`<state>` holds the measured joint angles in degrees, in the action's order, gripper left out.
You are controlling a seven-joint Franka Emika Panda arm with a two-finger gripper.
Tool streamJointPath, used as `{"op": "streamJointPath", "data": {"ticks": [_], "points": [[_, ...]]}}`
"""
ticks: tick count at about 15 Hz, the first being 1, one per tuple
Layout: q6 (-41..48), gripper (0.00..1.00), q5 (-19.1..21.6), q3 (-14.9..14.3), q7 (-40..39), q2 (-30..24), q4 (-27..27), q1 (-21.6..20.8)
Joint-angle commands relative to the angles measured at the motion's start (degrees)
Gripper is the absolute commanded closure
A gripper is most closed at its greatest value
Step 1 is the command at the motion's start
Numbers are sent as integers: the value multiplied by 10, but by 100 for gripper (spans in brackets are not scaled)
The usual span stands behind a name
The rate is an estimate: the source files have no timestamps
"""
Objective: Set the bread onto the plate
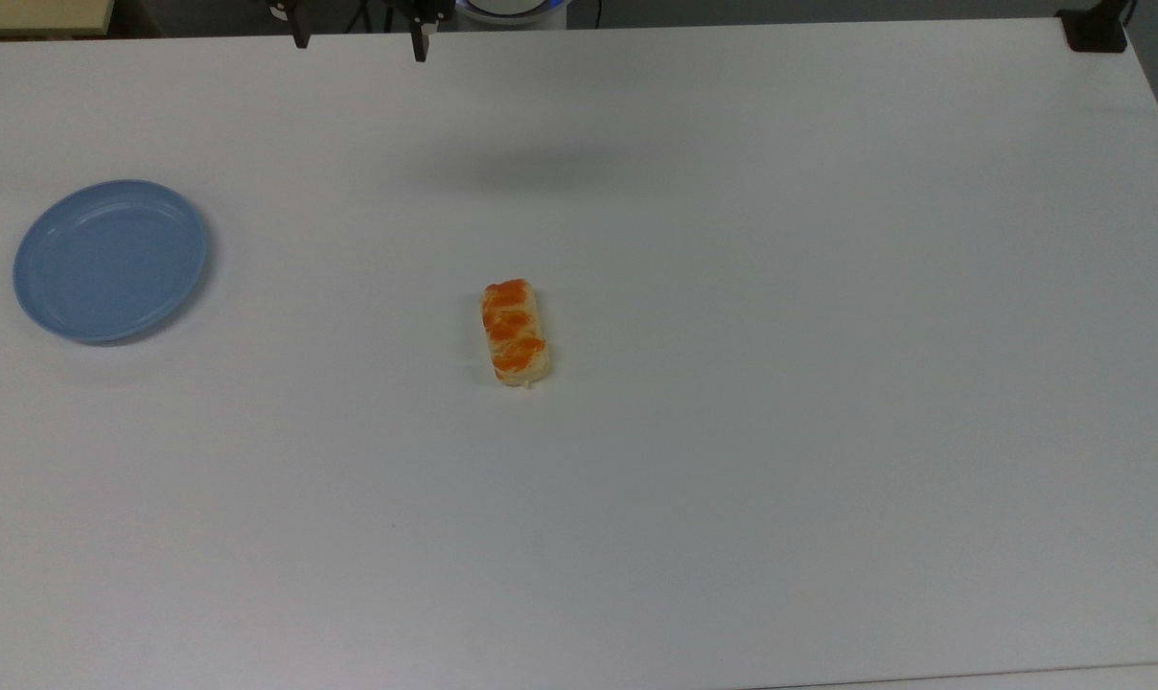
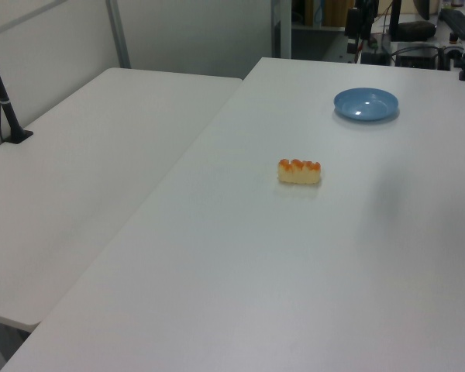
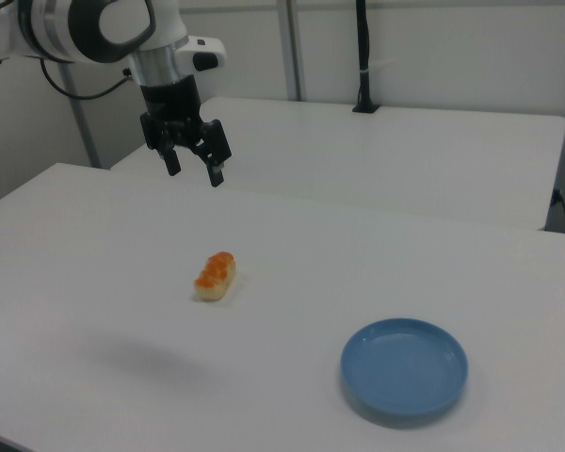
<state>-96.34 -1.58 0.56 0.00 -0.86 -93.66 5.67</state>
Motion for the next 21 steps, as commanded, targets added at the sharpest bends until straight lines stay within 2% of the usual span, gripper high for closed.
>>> {"op": "streamJointPath", "data": {"ticks": [1,17,21], "points": [[-5,0,13,1,-18,-8,-11,0],[-2,0,8,7,-38,-6,-12,4],[-8,0,3,32,-37,24,-16,-3]]}}
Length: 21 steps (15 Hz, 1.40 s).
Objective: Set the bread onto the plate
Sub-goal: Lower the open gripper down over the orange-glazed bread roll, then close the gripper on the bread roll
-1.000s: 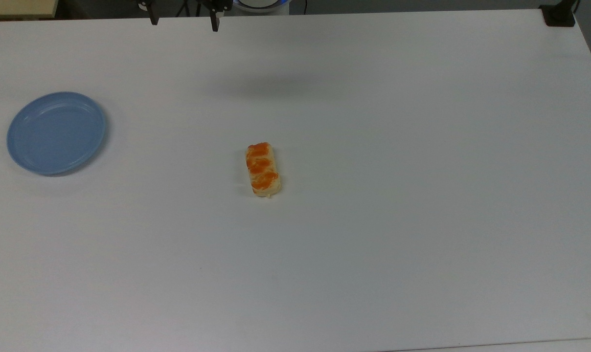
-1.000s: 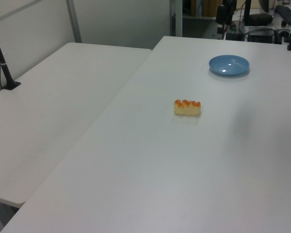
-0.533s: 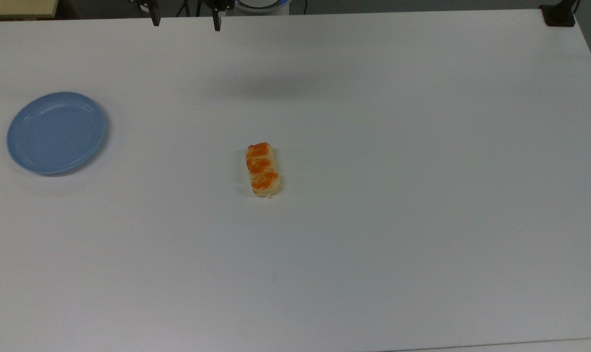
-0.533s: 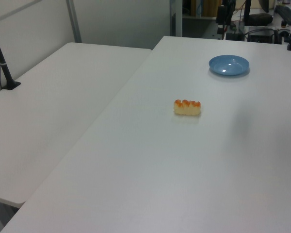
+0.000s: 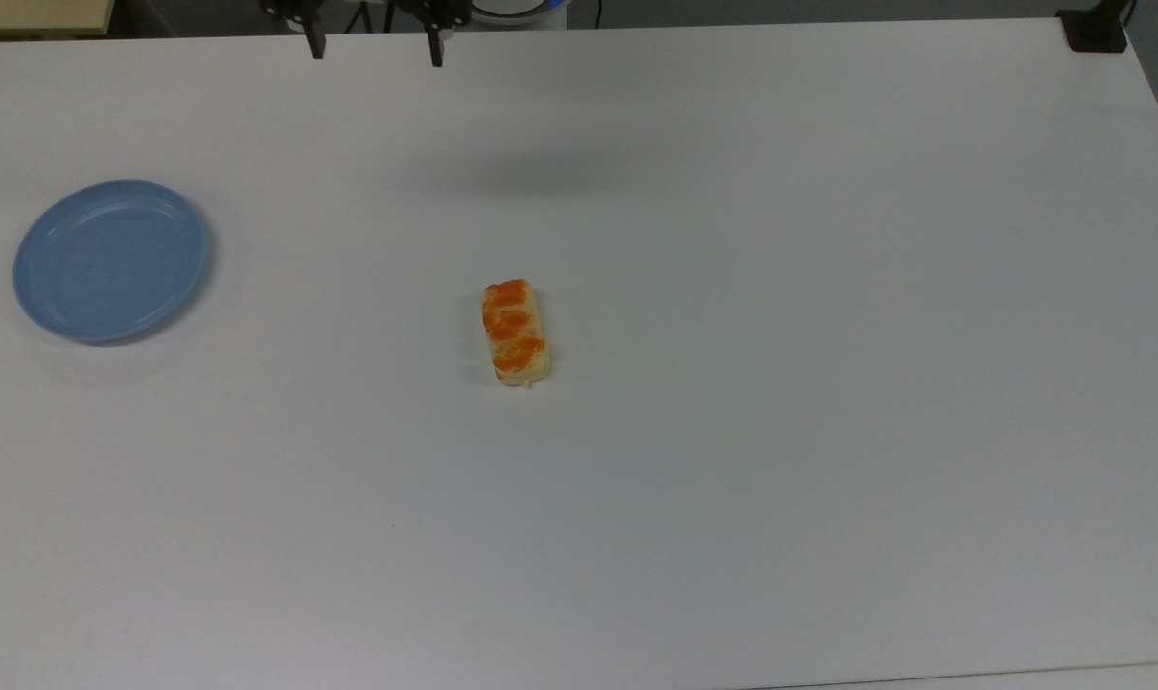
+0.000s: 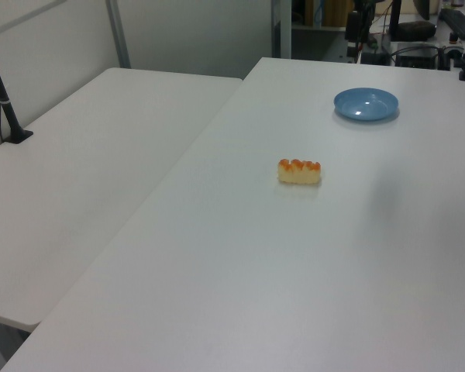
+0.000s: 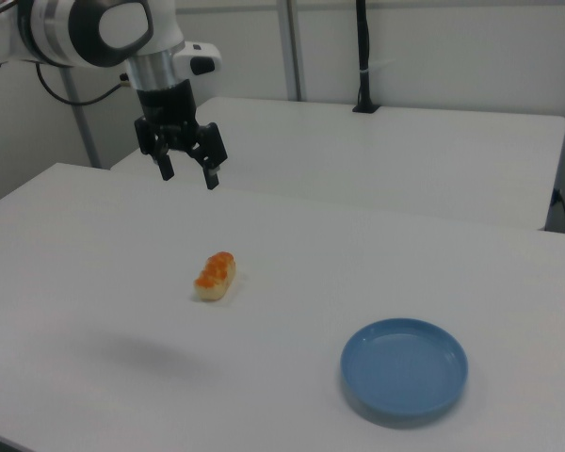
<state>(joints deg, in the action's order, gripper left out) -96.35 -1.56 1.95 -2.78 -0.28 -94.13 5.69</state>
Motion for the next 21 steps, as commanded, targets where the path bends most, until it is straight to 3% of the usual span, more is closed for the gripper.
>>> {"op": "streamJointPath", "data": {"ticks": [1,7,12,15,21], "points": [[-12,0,2,20,-5,33,-11,-13],[-95,0,-31,21,0,114,-13,-58],[-178,0,-34,22,58,173,-41,-85],[-228,0,-57,21,98,218,-43,-88],[-262,0,-92,22,118,258,-43,-94]]}}
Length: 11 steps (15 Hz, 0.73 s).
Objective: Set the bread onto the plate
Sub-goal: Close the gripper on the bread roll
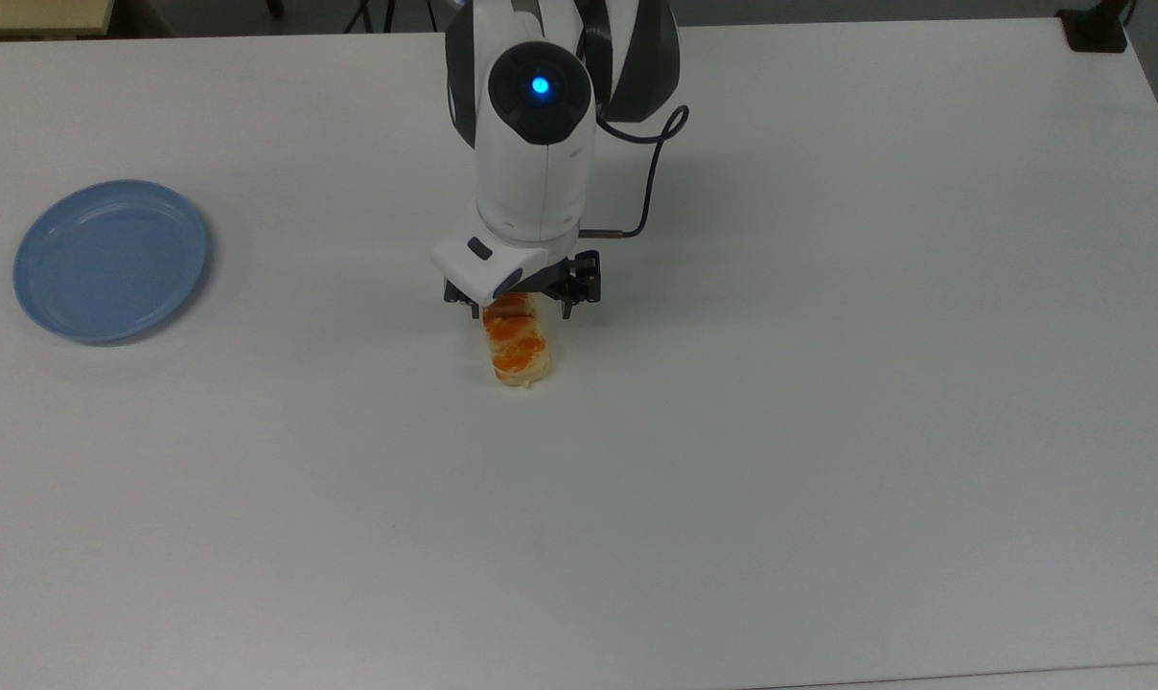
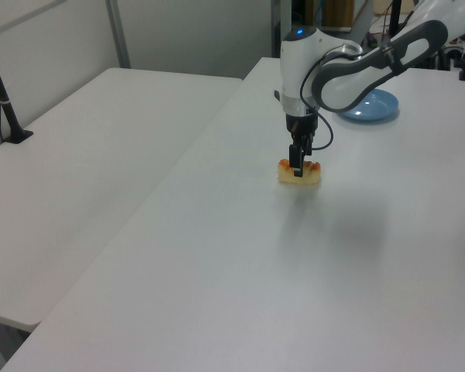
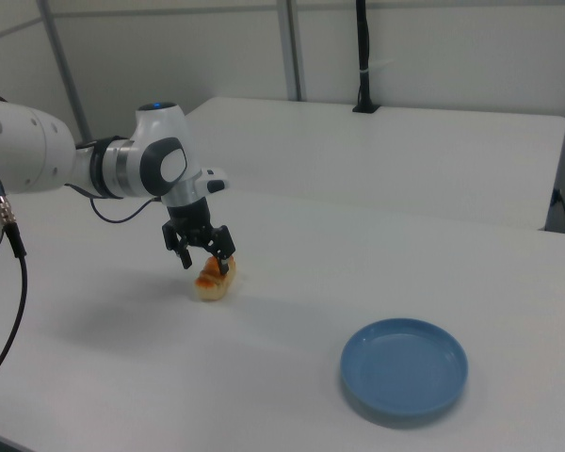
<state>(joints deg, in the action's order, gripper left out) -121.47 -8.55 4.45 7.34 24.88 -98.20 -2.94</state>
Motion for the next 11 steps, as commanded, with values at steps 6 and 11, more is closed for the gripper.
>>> {"op": "streamJointPath", "data": {"ticks": [6,11], "points": [[-16,49,-24,-3,16,7,-4,-2],[-10,58,-23,-3,9,-16,0,14]]}}
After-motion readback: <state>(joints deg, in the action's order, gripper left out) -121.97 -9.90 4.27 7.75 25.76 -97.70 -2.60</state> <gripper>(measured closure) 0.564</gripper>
